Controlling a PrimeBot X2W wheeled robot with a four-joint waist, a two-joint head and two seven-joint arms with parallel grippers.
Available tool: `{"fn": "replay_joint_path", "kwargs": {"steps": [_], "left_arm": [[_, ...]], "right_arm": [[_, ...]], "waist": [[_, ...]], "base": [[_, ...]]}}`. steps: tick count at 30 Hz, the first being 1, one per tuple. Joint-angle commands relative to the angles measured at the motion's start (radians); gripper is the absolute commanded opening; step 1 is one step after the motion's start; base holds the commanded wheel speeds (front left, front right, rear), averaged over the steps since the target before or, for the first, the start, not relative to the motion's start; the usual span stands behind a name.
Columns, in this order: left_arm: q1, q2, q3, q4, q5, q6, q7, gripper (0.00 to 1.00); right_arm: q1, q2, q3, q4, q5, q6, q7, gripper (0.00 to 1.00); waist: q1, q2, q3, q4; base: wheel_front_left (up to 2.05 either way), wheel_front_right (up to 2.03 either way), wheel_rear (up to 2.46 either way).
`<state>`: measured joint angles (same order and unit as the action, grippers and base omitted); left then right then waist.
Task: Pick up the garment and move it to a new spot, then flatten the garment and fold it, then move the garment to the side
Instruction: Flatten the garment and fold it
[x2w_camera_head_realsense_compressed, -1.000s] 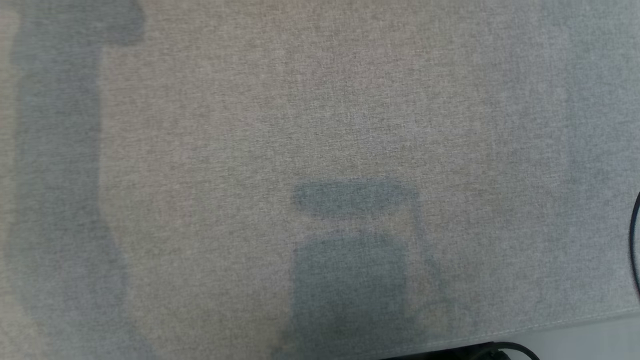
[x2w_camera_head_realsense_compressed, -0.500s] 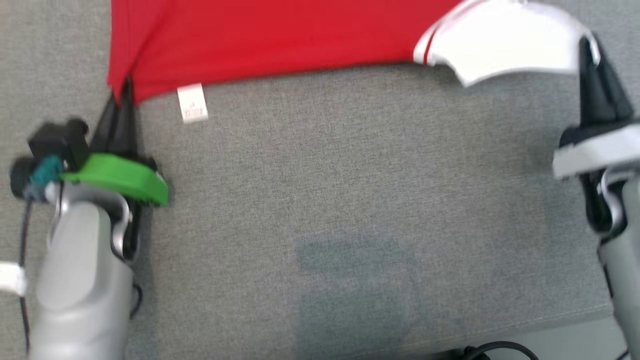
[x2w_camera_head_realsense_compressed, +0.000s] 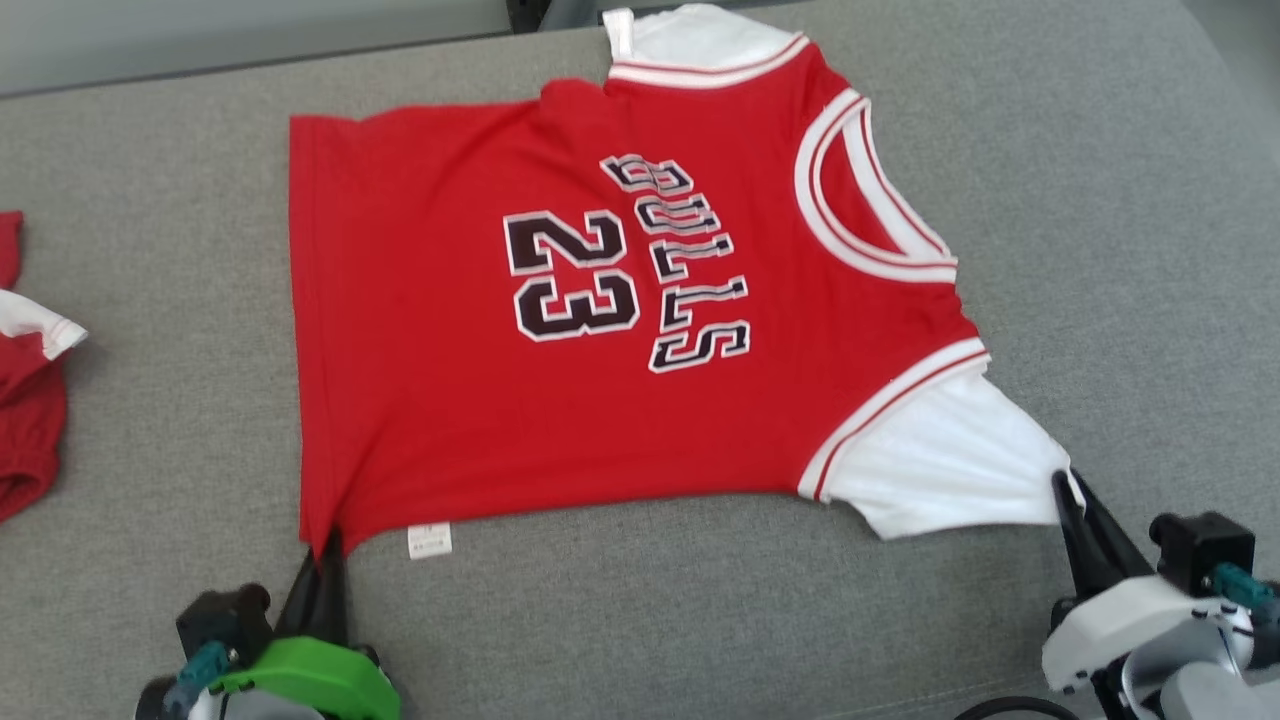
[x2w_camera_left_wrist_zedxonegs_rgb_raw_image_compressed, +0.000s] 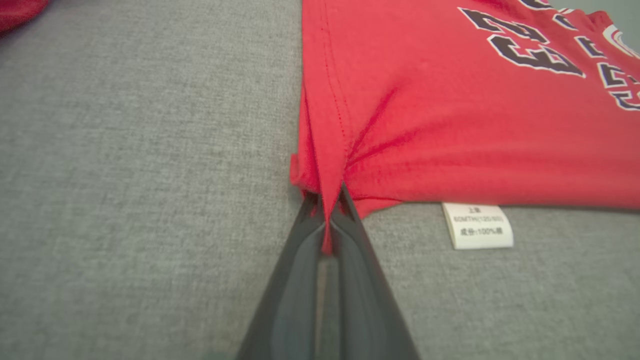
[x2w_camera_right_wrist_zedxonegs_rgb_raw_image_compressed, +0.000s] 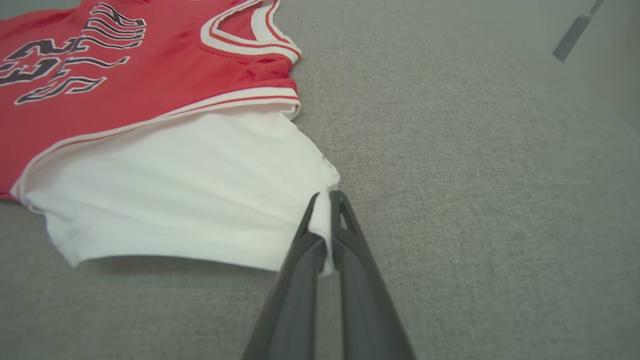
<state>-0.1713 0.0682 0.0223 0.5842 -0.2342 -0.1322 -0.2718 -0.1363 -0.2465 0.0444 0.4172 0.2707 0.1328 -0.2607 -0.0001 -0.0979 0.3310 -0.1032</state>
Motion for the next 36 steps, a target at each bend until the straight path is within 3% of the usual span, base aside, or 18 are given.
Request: {"fn": "replay_joint_path", "kwargs": {"steps": [1, 9, 19, 28, 36], "left_arm": [[0.101, -0.003, 0.010, 0.028, 0.001, 0.003, 0.014, 0.00], [0.261, -0.010, 0.019, 0.019, -0.020, 0.004, 0.010, 0.00], [0.328, -0.012, 0.002, -0.042, -0.042, 0.004, 0.008, 0.00], [0.212, -0.012, -0.083, -0.246, -0.051, 0.003, 0.008, 0.00], [0.053, -0.013, -0.098, -0.214, -0.030, 0.003, 0.008, 0.00]], "right_arm": [[0.065, 0.000, -0.016, 0.019, -0.010, -0.004, -0.002, 0.00], [0.244, 0.025, -0.041, 0.044, -0.027, -0.004, -0.002, 0.00], [0.316, 0.042, -0.064, -0.001, -0.021, -0.004, -0.002, 0.00], [0.168, 0.036, -0.069, -0.075, -0.019, -0.003, -0.002, 0.00], [-0.060, 0.024, -0.043, 0.001, -0.035, -0.003, -0.002, 0.00]], "waist": [[0.0001, 0.0004, -0.151, 0.010], [0.0001, 0.0004, -0.241, 0.040], [0.0001, 0.0004, -0.262, 0.065], [0.0001, 0.0004, -0.197, 0.081], [0.0001, 0.0004, -0.090, 0.095]], "base": [[0.00, 0.00, 0.00], [0.00, 0.00, 0.00], [0.00, 0.00, 0.00], [0.00, 0.00, 0.00], [0.00, 0.00, 0.00]]}}
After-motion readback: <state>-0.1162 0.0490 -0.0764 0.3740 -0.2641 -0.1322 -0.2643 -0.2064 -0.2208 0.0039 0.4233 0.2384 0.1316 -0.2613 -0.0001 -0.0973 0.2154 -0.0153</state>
